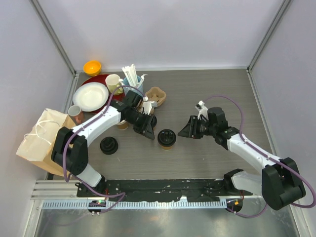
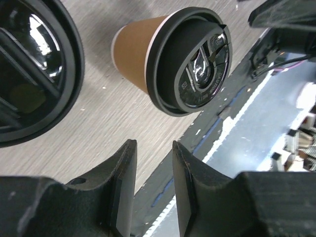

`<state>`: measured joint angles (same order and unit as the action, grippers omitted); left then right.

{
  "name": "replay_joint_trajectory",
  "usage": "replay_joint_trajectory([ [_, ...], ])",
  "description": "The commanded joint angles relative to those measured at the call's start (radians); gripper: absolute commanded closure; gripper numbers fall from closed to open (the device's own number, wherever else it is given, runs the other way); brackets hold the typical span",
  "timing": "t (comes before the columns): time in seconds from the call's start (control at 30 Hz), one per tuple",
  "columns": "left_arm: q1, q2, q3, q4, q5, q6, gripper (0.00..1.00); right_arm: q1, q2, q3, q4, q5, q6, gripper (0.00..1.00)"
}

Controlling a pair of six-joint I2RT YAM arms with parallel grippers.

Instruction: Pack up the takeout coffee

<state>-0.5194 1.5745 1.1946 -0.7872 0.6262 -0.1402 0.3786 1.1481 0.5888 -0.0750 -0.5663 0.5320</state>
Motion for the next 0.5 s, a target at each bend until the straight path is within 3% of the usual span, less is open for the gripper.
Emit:
replay_joint_trajectory([
  [0.0, -0.002, -0.044, -0.055, 0.210, 0.112, -0.174, 0.62, 0.006, -0.011, -0.030, 0.138, -0.069, 0.075, 0.58],
  [0.2, 0.013, -0.060, -0.134, 0.313, 0.115, -0.285, 0.64, 0.006, 0.005, -0.066, 0.202, -0.089, 0.121, 0.59],
  [0.47, 0.036, -0.050, -0.170, 0.387, 0.138, -0.366, 0.73, 0.019, 0.032, -0.086, 0.257, -0.076, 0.155, 0.63],
])
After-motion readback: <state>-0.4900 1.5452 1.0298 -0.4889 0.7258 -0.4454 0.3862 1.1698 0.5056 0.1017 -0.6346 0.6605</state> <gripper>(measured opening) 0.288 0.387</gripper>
